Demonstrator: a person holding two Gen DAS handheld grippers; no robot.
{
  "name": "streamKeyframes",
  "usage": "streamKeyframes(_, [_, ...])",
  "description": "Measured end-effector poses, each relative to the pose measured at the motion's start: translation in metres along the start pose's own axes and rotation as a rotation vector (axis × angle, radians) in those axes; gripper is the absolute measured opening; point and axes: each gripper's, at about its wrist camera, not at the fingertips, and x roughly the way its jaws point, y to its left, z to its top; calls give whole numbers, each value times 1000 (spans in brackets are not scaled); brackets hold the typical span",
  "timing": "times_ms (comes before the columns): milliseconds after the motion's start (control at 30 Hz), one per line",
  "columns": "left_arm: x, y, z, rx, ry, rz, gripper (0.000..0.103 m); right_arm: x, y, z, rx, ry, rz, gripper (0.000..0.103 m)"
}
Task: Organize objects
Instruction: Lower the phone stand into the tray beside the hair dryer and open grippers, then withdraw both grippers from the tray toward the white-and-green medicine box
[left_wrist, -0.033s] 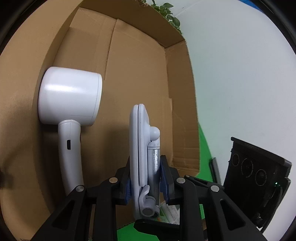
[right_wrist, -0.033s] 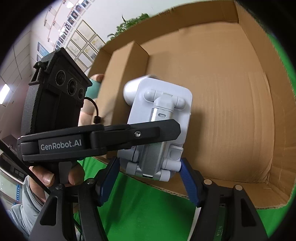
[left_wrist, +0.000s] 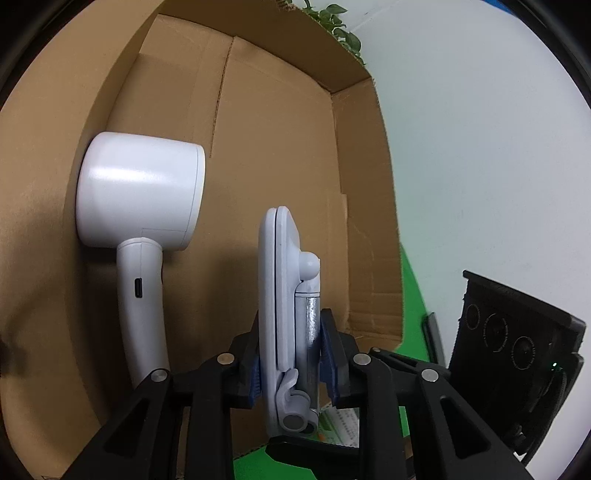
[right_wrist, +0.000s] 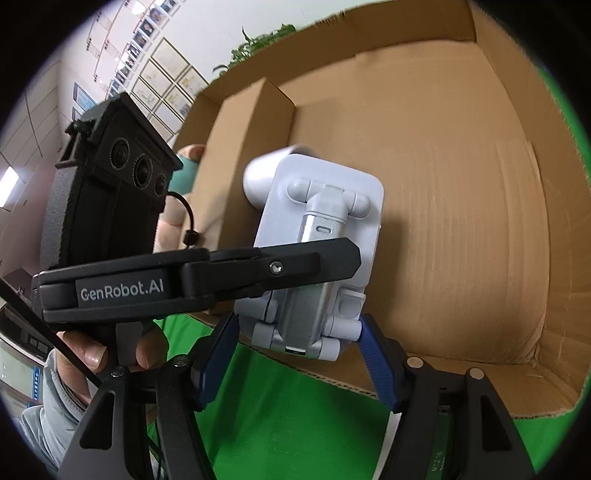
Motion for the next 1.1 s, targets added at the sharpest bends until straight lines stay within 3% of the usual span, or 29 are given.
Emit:
streamKeyframes(300, [-6,5,-11,6,25,113,29,11,2,-5,-53,65,-73,65])
streamKeyframes(533, [-26,7,-33,37,7,143,29,19,2,-11,-62,97,-109,67])
streamKeyframes(867, [-82,1,-52,105,-101,196,32,8,-2,-16,-32,57,-165,67])
streamKeyframes(1100, [-118,-3,-69,192,-225,343,48,20,7,-23,-82,38,-272,49])
